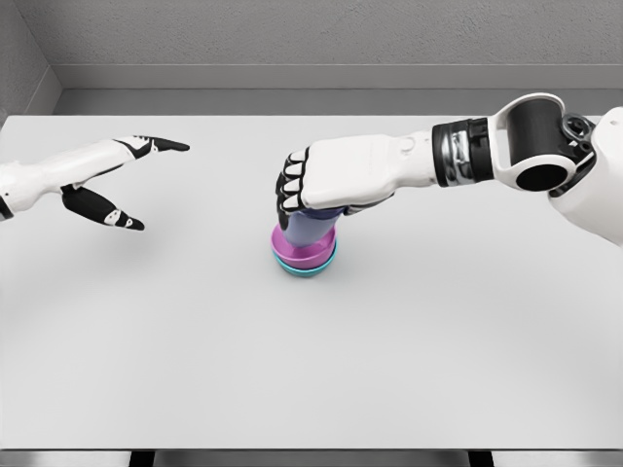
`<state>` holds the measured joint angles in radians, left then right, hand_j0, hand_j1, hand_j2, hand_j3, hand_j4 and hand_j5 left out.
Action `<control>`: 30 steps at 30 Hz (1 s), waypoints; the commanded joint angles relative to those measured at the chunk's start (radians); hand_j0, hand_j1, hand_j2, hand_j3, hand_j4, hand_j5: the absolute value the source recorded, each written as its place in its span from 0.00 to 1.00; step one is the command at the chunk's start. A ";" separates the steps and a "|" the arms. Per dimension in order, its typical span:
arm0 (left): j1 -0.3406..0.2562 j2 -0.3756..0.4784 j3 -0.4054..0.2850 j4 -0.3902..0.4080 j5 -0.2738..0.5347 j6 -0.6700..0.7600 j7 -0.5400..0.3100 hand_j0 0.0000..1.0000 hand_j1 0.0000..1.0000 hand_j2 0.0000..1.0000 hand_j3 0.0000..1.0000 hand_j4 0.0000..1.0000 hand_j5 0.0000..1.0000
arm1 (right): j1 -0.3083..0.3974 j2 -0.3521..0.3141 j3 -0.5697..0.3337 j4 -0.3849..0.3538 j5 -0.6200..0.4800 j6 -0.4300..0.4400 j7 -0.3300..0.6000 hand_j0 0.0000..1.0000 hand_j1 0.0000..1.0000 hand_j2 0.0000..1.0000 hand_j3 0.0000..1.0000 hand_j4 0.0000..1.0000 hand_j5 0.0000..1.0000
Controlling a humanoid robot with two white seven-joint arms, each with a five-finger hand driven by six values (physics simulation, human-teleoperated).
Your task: Stacking bowl and cup with both arms
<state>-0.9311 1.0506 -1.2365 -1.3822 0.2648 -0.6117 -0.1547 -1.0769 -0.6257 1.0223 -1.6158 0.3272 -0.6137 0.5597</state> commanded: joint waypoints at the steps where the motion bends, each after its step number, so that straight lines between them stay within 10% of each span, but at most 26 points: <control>1: -0.002 0.000 0.002 -0.001 0.007 0.001 0.000 1.00 1.00 1.00 1.00 1.00 1.00 | 0.000 0.000 -0.002 0.001 -0.005 0.003 0.000 0.69 0.69 0.69 0.69 0.69 0.69; 30: 0.003 -0.006 0.015 -0.003 0.044 0.001 -0.138 1.00 1.00 1.00 1.00 1.00 1.00 | 0.034 0.015 -0.039 0.002 0.000 0.003 0.000 1.00 1.00 1.00 1.00 1.00 1.00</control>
<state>-0.9281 1.0446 -1.2228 -1.3851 0.2997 -0.6122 -0.2888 -1.0431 -0.6100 0.9895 -1.6137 0.3320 -0.6135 0.5605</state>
